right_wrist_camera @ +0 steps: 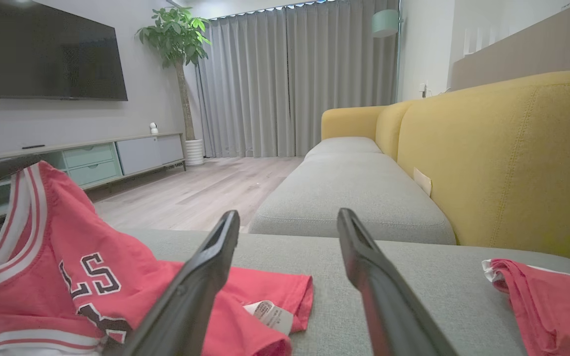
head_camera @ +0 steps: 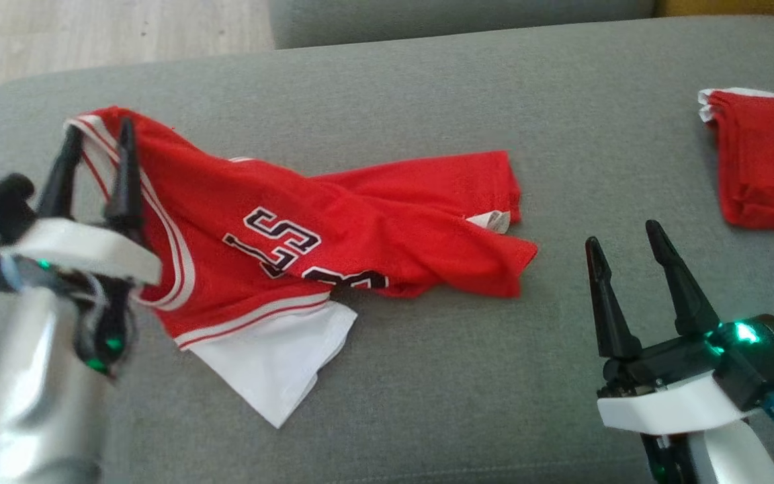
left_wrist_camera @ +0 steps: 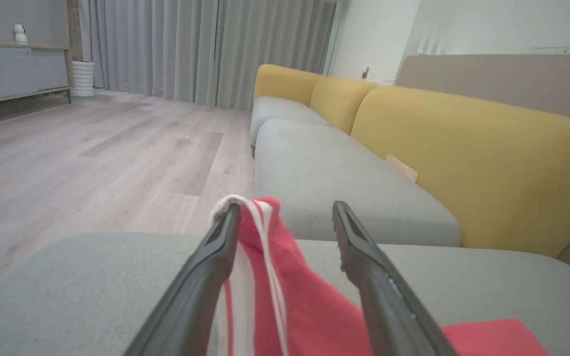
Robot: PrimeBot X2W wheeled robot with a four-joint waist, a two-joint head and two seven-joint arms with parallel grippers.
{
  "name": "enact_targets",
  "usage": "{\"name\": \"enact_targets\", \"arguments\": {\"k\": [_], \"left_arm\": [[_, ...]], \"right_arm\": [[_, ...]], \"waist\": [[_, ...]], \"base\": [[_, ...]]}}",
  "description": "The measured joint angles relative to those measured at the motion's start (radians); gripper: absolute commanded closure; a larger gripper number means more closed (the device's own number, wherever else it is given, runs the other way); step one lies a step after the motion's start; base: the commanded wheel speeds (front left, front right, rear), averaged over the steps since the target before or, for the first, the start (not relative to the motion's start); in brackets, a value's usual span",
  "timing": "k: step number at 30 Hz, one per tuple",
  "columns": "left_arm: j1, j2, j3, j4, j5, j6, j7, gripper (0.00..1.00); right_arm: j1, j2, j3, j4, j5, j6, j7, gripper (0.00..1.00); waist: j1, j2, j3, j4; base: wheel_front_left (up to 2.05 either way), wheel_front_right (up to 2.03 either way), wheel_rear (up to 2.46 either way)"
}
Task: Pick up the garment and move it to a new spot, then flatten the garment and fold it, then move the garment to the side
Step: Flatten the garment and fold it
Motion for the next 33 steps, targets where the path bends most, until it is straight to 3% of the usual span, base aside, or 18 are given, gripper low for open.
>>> {"name": "enact_targets", "arguments": {"k": [3, 5, 8, 12, 15, 21, 28, 33], "left_arm": [[0.073, -0.051, 0.023, -0.064, 0.023, 0.001, -0.003, 0.00], [0.247, -0.118, 0.020, -0.125, 0.064, 0.000, -0.004, 0.00], [0.400, -0.143, 0.026, -0.158, 0.128, 0.034, -0.004, 0.00], [0.490, -0.184, 0.060, -0.222, 0.179, 0.081, -0.004, 0.00], [0.517, -0.212, 0.049, -0.254, 0.184, 0.075, -0.004, 0.00], [0.571, -0.227, -0.075, -0.192, 0.146, 0.021, 0.018, 0.00], [0.556, -0.231, -0.167, -0.123, 0.075, 0.023, 0.130, 0.00], [0.534, -0.231, -0.198, -0.111, 0.054, 0.054, 0.202, 0.00]], "right_arm": [[0.000, 0.000, -0.002, 0.001, 0.000, 0.000, 0.000, 0.00], [0.005, 0.002, -0.005, 0.002, 0.000, 0.000, 0.000, 0.00], [0.018, 0.004, -0.002, 0.004, 0.000, 0.000, 0.000, 0.00], [0.018, 0.009, -0.002, 0.005, 0.000, 0.000, 0.000, 0.00], [0.018, 0.010, -0.004, 0.005, 0.000, 0.000, 0.000, 0.00], [0.018, 0.011, -0.004, 0.005, 0.000, 0.000, 0.000, 0.00], [0.015, 0.010, -0.001, 0.005, 0.000, 0.000, 0.000, 0.00], [0.014, 0.007, -0.002, 0.005, 0.000, 0.000, 0.000, 0.00]], "waist": [[0.0000, 0.0000, -0.004, 0.012], [0.0000, 0.0000, -0.014, 0.032], [0.0000, 0.0000, -0.024, 0.050], [0.0000, 0.0000, -0.032, 0.073], [0.0000, 0.0000, -0.030, 0.088], [0.0000, 0.0000, -0.012, 0.101], [0.0000, 0.0000, 0.007, 0.105], [0.0000, 0.0000, 0.007, 0.097]], "base": [[0.00, 0.00, 0.00], [0.00, 0.00, 0.00], [0.00, 0.00, 0.00], [0.00, 0.00, 0.00], [0.00, 0.00, 0.00], [0.00, 0.00, 0.00], [0.00, 0.00, 0.00], [0.00, 0.00, 0.00]]}}
